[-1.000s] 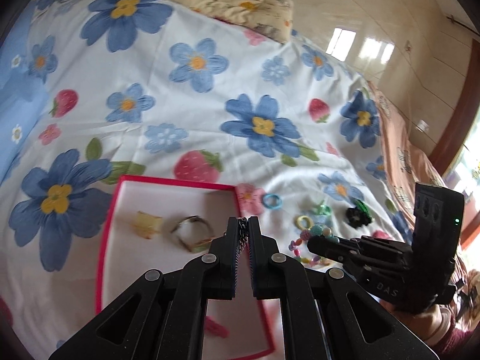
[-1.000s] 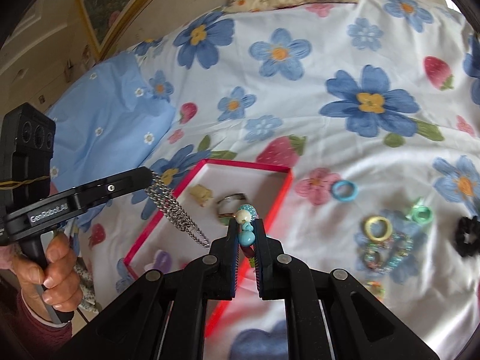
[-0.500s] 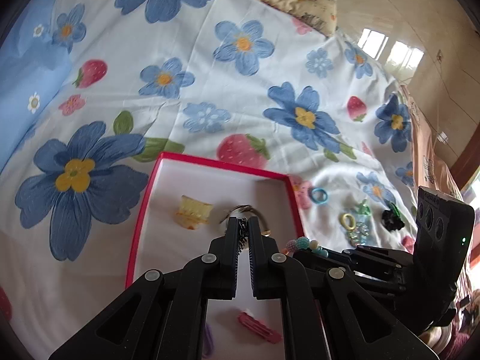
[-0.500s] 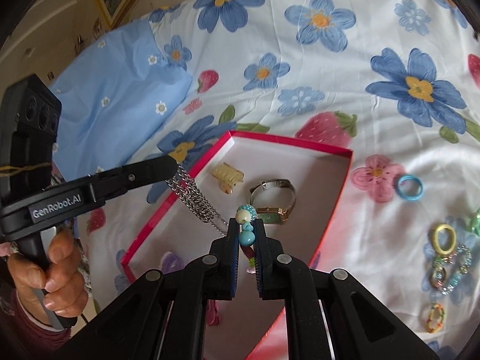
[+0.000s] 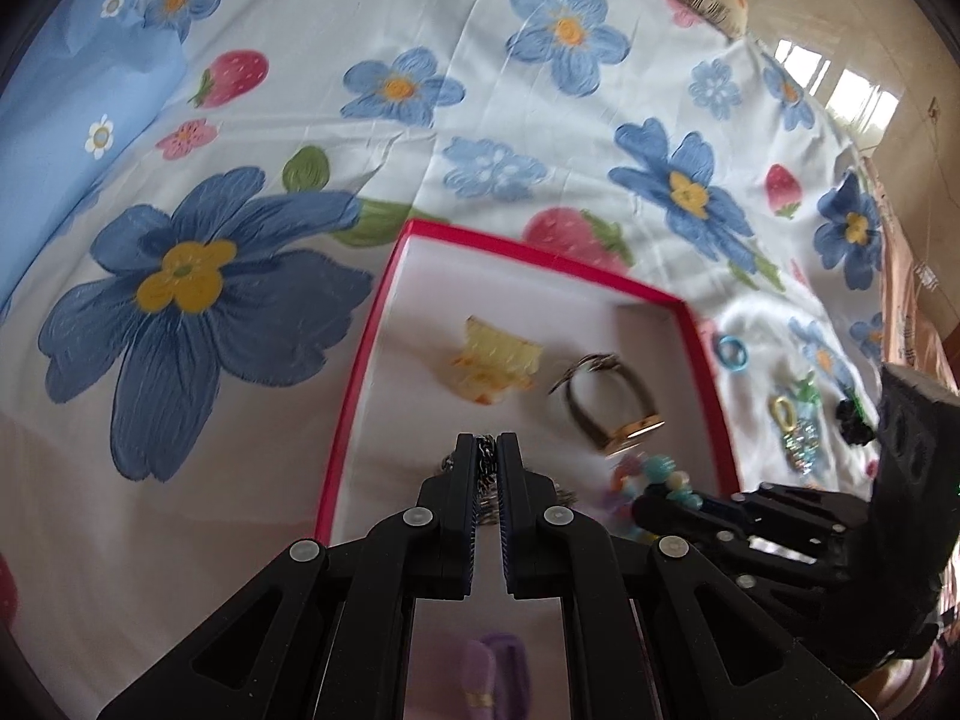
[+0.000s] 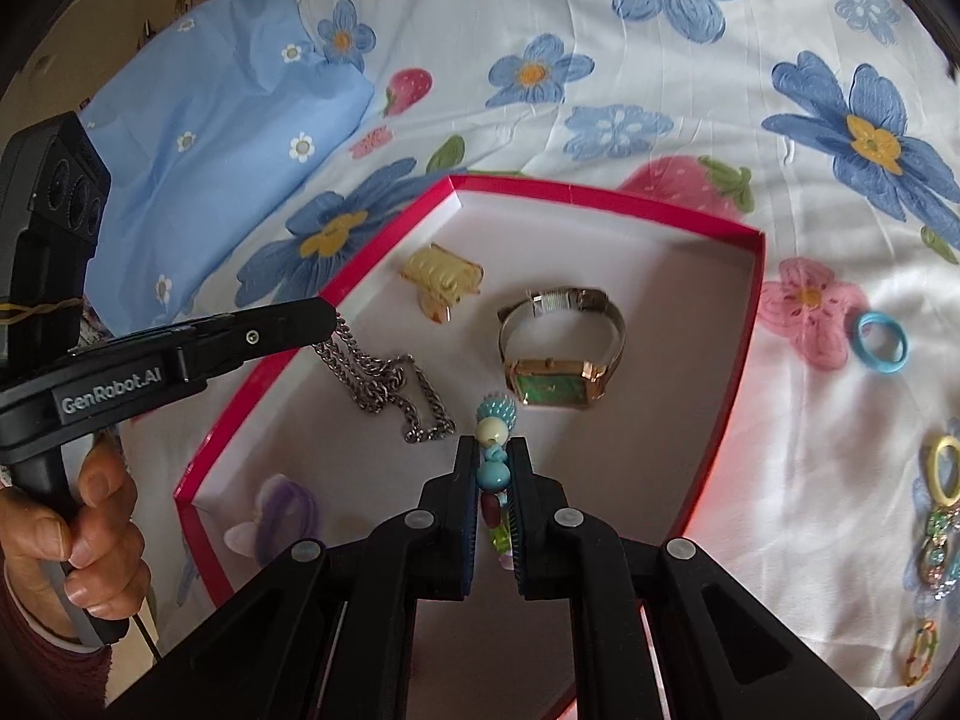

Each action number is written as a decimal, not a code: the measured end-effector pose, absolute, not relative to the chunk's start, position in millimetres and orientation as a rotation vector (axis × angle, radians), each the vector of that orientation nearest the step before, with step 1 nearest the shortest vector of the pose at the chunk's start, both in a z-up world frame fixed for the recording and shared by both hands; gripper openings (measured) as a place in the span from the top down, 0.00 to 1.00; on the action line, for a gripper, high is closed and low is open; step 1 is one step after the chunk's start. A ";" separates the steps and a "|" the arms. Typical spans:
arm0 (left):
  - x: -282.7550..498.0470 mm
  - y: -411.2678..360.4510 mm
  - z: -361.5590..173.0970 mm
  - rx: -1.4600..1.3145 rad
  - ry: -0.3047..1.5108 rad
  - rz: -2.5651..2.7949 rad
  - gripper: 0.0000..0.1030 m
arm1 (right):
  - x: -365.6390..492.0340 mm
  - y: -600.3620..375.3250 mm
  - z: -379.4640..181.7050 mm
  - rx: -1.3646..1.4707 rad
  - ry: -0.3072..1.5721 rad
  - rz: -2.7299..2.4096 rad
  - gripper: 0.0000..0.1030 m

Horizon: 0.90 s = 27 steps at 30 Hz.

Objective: Organize jewelry
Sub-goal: 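Carry the chain and beaded bracelet into the red box and open both tools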

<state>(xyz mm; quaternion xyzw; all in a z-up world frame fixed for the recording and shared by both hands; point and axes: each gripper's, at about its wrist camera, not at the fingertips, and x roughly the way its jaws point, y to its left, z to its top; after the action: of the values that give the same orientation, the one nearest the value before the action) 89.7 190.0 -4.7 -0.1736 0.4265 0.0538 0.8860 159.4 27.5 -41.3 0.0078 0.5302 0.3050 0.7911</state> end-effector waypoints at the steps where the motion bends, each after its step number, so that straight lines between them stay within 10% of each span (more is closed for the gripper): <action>1: 91.1 191.5 -8.6 -0.363 0.895 0.118 0.95 | 160.2 28.2 -42.8 0.017 1.145 0.655 0.92; 27: 94.6 189.3 -27.7 -0.340 0.944 0.168 0.78 | 152.7 21.5 -42.6 0.029 1.188 0.647 0.86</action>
<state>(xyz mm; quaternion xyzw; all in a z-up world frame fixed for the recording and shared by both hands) 94.6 189.3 -27.7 -0.1627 0.4519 0.0806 0.8734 152.7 21.5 -42.6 0.0134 0.5497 0.2995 0.7797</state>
